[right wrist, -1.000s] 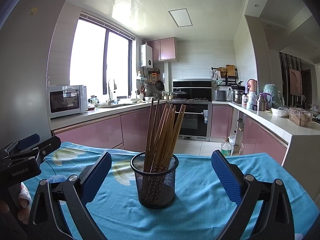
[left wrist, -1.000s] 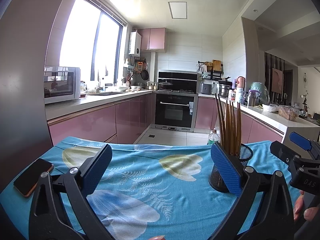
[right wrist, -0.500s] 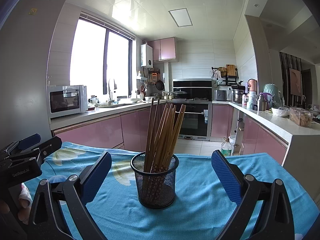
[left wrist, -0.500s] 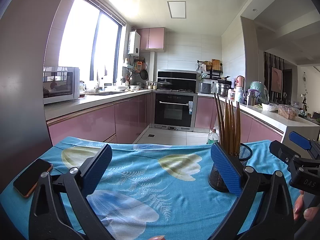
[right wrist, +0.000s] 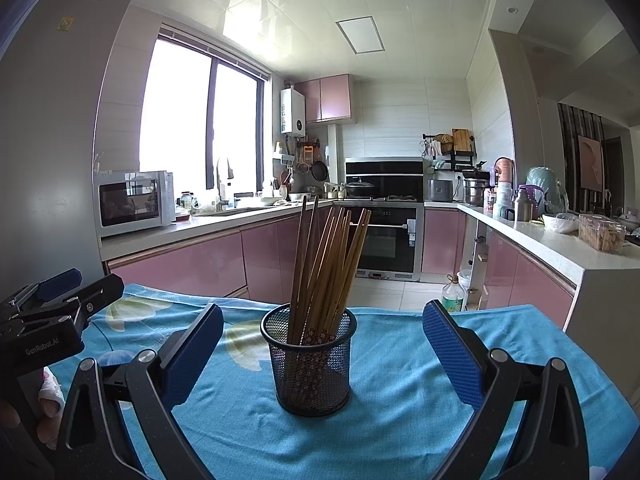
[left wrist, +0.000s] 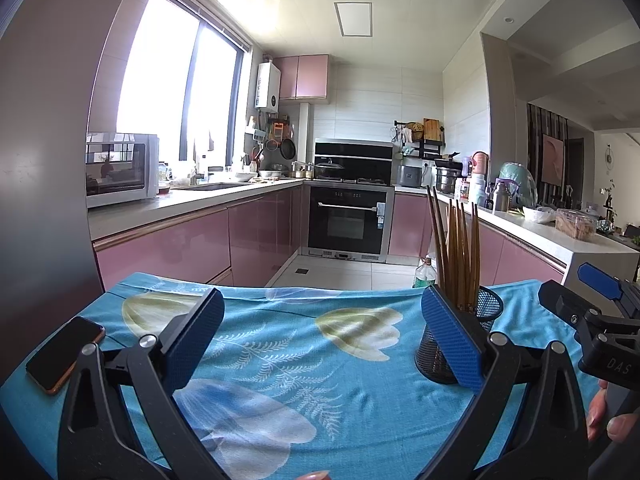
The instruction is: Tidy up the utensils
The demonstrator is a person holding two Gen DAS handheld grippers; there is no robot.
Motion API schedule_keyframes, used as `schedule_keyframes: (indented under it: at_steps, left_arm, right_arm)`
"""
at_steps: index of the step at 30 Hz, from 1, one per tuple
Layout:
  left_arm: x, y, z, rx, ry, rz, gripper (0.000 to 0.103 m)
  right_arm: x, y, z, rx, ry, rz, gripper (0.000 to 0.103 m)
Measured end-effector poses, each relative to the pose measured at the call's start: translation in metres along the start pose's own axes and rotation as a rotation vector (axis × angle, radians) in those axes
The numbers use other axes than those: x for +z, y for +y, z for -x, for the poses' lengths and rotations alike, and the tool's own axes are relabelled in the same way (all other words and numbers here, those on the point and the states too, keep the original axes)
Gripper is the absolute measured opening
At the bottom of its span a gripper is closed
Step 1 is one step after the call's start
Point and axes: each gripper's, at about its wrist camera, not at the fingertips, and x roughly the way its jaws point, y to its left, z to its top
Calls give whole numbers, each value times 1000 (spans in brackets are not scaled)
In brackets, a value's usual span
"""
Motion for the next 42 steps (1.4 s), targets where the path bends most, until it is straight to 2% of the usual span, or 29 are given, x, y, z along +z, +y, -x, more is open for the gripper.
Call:
schedule_keyframes:
  at_steps: [42]
  left_arm:
    - [-1,-2,-1,-2,3,-4,97]
  right_arm:
    - [-3,-2,0,-2,2,-5,97]
